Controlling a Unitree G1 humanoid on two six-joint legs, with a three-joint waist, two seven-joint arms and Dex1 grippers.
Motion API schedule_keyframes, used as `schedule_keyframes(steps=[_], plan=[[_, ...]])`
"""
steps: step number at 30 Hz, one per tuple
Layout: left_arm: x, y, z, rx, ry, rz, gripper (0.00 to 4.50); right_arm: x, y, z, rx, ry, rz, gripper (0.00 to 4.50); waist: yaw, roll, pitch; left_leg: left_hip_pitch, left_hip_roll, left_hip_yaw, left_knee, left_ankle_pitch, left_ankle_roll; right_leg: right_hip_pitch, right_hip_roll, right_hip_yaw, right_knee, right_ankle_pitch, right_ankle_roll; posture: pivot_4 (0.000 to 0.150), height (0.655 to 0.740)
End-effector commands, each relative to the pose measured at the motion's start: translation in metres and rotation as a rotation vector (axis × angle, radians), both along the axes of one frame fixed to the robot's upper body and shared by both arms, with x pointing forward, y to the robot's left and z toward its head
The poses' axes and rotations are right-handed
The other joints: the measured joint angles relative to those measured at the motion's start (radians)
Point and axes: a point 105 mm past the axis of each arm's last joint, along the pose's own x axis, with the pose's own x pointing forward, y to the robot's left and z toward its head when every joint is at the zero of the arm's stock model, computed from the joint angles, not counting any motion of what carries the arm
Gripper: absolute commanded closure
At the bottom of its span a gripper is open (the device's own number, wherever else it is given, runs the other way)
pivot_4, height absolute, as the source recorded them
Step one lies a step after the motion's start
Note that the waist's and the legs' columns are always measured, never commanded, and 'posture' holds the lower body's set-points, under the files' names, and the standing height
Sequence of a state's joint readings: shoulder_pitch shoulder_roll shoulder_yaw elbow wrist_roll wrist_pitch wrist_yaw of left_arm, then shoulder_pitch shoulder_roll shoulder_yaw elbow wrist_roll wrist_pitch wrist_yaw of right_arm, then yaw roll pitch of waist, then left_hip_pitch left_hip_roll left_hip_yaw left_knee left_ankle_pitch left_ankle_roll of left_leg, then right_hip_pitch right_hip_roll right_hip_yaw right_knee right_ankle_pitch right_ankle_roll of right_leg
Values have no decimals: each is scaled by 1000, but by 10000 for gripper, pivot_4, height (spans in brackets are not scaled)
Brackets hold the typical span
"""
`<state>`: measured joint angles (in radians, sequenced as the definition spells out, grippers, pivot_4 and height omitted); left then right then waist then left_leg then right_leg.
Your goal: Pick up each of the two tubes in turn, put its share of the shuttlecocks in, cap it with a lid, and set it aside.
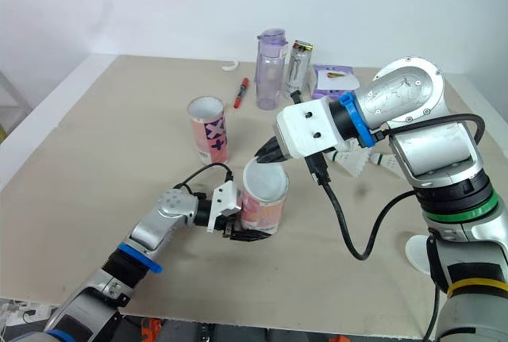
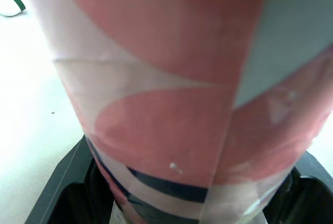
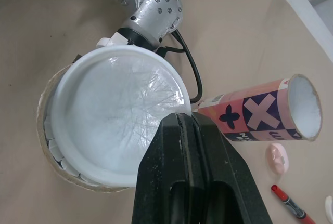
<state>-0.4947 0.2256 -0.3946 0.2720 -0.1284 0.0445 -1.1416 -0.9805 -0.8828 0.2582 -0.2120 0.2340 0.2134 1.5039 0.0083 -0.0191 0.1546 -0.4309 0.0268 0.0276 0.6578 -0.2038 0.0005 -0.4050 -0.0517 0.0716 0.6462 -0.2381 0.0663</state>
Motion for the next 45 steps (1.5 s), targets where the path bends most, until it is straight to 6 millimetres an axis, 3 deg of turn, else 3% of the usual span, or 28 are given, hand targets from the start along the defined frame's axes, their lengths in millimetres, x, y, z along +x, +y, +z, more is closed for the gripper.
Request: schedule_keyframes(steps=[1,13,20,26,45], plan=[[-5,3,-23,74,67,11,14852,-6,-3,23,21,-82,6,44224,0,0,0,0,0,0,0,0,0,0,0,0,0,0,0,1500,7400],[-5,3,-25,79,74,8,14852,-11,-7,46,28,-97,-16,44224,0,0,0,0,0,0,0,0,0,-1,-1,0,0,0,0,1500,7400],[-4,2,-25,79,76,9,14852,-16,-5,24,-2,-8,-7,44224,0,0,0,0,0,0,0,0,0,-1,-2,-1,0,0,-1,1500,7400],[-3,2,-25,77,76,17,14852,-7,-8,7,-35,-5,-5,44224,0,0,0,0,0,1,0,0,0,-1,-2,-1,0,0,-1,1500,7400],[-3,2,-26,74,78,31,14852,-5,-7,-10,-70,-6,36,44224,0,0,0,0,-1,1,0,0,0,-1,-2,-1,0,0,0,1500,7400]])
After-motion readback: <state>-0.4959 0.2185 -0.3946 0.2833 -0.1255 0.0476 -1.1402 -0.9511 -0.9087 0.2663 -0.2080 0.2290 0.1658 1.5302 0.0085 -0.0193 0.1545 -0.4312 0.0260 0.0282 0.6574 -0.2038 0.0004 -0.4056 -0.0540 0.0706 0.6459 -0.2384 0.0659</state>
